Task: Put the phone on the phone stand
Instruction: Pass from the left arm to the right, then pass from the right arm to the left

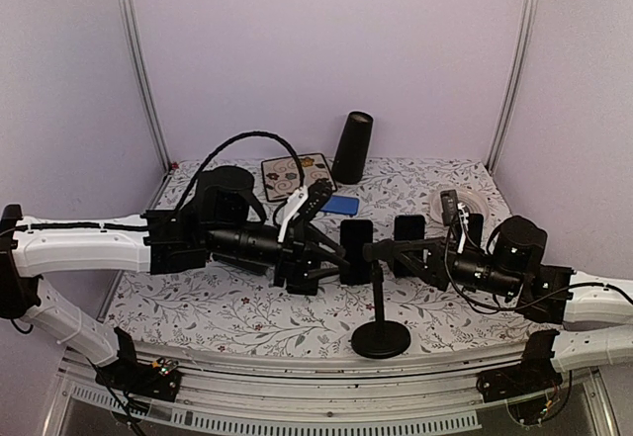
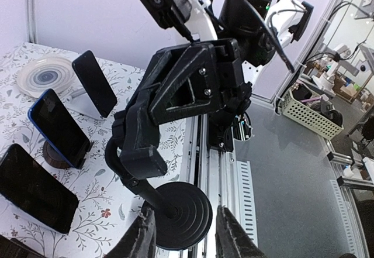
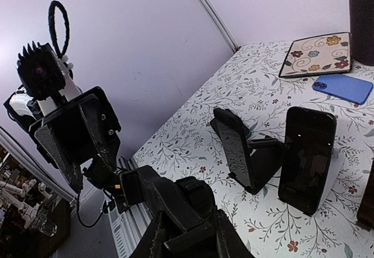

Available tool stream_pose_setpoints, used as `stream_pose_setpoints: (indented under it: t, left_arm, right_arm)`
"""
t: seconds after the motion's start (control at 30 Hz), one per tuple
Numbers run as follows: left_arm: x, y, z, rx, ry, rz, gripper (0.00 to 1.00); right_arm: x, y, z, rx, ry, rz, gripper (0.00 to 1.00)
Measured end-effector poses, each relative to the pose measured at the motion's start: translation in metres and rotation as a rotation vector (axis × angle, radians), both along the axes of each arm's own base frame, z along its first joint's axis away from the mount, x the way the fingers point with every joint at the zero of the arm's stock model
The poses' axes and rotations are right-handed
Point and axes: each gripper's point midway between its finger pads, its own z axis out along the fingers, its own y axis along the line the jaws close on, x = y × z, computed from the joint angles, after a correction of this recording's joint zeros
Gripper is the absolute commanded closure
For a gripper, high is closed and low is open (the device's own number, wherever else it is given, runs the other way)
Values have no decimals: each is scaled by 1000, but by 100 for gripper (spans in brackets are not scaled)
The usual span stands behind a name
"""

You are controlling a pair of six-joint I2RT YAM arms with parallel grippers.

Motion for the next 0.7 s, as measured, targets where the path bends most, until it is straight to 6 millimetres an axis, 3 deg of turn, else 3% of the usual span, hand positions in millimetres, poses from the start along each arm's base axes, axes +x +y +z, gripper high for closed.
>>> stream_pose_setpoints:
  t: [0.13, 0.47, 0.7]
  left_arm:
    - [0, 3, 3, -12, 1, 11, 65]
    - [3, 5, 16, -51, -15, 35, 66]
    - [5, 6, 16, -53, -10, 47, 66]
  right_arm:
    - [2, -2, -8, -10, 13, -36, 98]
    - [4, 0, 5, 35, -27, -107, 98]
    - [5, 6, -3, 11, -39, -133, 98]
